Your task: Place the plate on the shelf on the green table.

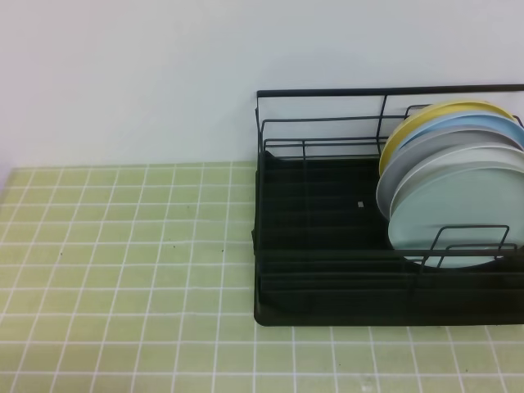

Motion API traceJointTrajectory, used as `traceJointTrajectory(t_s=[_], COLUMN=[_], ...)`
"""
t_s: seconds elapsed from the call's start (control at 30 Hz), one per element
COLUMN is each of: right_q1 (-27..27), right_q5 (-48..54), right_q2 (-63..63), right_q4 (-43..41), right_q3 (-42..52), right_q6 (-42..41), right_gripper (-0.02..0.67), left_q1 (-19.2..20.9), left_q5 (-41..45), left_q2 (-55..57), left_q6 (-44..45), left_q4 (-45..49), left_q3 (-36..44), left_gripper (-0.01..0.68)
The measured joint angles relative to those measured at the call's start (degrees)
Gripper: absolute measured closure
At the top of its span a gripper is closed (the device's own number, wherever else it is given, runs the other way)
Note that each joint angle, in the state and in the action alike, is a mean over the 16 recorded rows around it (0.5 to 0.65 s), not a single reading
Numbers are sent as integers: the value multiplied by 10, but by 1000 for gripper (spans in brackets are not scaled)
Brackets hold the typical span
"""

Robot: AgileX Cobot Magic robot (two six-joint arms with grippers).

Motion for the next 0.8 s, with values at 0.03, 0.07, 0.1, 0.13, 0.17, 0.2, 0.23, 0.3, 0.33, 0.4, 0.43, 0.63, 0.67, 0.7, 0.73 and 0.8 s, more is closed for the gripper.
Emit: traceJointTrajectory(t_s=[0.03, 0.07, 0.1, 0.13, 0.17, 0.2, 0.23, 0.3, 0.33, 0.4, 0.43, 0.63, 0.67, 0.7, 0.73, 0.8], right_q1=[0, 0, 0, 0, 0, 0, 0, -1, -1, -1, -1, -1, -1, -1, -1, -1], right_q5=[-4, -8, -12, -16, -21, -25, -30, -45, -57, -79, -91, -141, -146, -149, -152, -150], right_q2=[0, 0, 0, -1, -2, -3, -6, -12, -16, -27, -33, -73, -79, -84, -89, -97], right_q4=[-15, -34, -57, -86, -118, -148, -186, -264, -303, -377, -413, -577, -590, -598, -608, -613], right_q3=[0, 0, 0, 0, 0, 0, 2, 8, 14, 29, 39, 100, 110, 120, 130, 146], right_q6=[8, 22, 41, 65, 93, 125, 160, 240, 280, 362, 404, 612, 631, 645, 655, 664], right_gripper=[651, 651, 651, 651, 651, 651, 651, 651, 651, 651, 651, 651, 651, 651, 651, 651], left_q1=[0, 0, 0, 0, 0, 0, 0, 0, 0, 0, 0, 0, 0, 0, 0, 0], left_q5=[0, 0, 0, 0, 0, 0, 0, 0, 0, 0, 0, 0, 0, 0, 0, 0], left_q2=[0, 0, 0, 0, 0, 0, 0, 0, 0, 0, 0, 0, 0, 0, 0, 0], left_q6=[0, 0, -1, -1, -2, -2, -2, -3, -3, -4, -4, -6, -6, -6, -6, -6], left_q4=[0, 0, 0, 0, 0, 0, 0, 0, 0, 0, 0, 0, 0, 1, 1, 2], left_q3=[0, 0, 0, 0, 0, 0, 0, 0, 0, 0, 0, 0, 0, 0, 0, 0], left_gripper=[675, 675, 675, 675, 675, 675, 675, 675, 675, 675, 675, 675, 675, 675, 675, 675])
